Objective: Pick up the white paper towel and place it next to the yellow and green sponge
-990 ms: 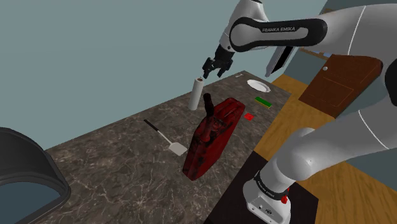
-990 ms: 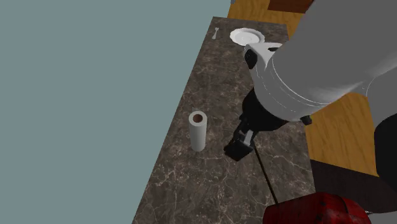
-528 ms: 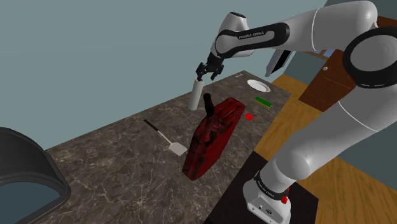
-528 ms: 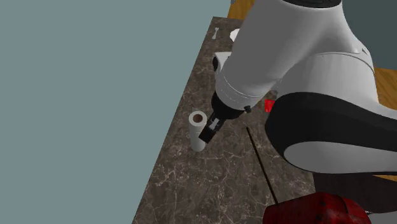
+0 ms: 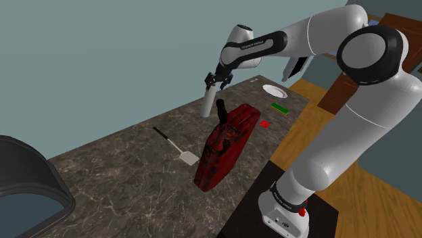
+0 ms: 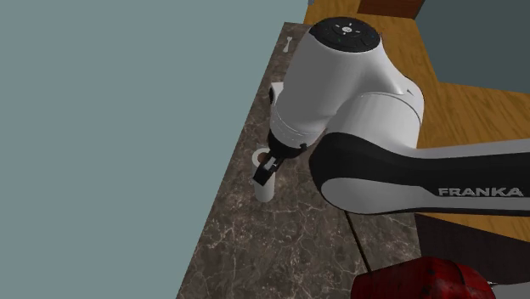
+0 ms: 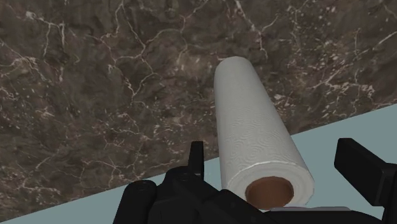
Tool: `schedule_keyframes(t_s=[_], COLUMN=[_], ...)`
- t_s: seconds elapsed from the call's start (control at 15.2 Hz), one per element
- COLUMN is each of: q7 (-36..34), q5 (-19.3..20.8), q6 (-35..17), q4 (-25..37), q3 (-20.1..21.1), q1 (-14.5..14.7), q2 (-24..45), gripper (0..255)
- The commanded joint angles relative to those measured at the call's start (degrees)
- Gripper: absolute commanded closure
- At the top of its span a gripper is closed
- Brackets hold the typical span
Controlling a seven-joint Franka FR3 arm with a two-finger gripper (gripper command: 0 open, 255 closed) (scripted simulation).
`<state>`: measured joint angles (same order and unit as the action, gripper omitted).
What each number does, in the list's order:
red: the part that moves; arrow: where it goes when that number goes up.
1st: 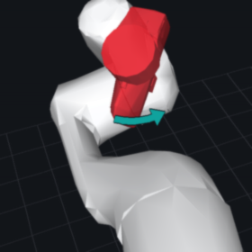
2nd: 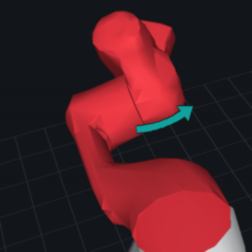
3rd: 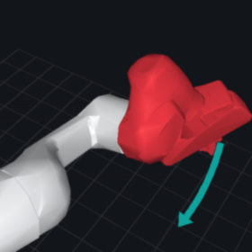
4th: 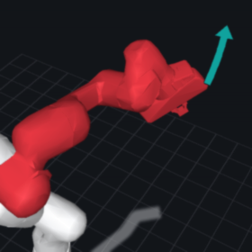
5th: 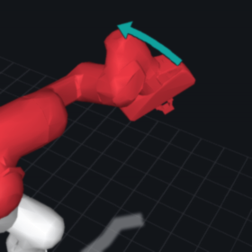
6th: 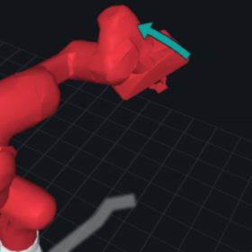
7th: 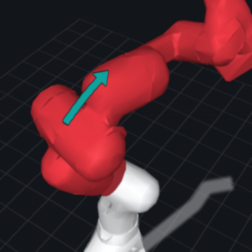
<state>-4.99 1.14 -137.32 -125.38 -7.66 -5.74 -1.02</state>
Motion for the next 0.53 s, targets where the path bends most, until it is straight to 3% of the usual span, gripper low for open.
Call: schedule_keyframes(t_s=[0.0, 0.46], q7=[0.1, 0.3], q5=[-0.2, -0.4], q6=[-1.4, -2.5], q4=[-0.1, -0.3], q3=[0.0, 0.0], q1=[0.0, 0.0], q2=[1.2, 2.1], gripper=[0, 0])
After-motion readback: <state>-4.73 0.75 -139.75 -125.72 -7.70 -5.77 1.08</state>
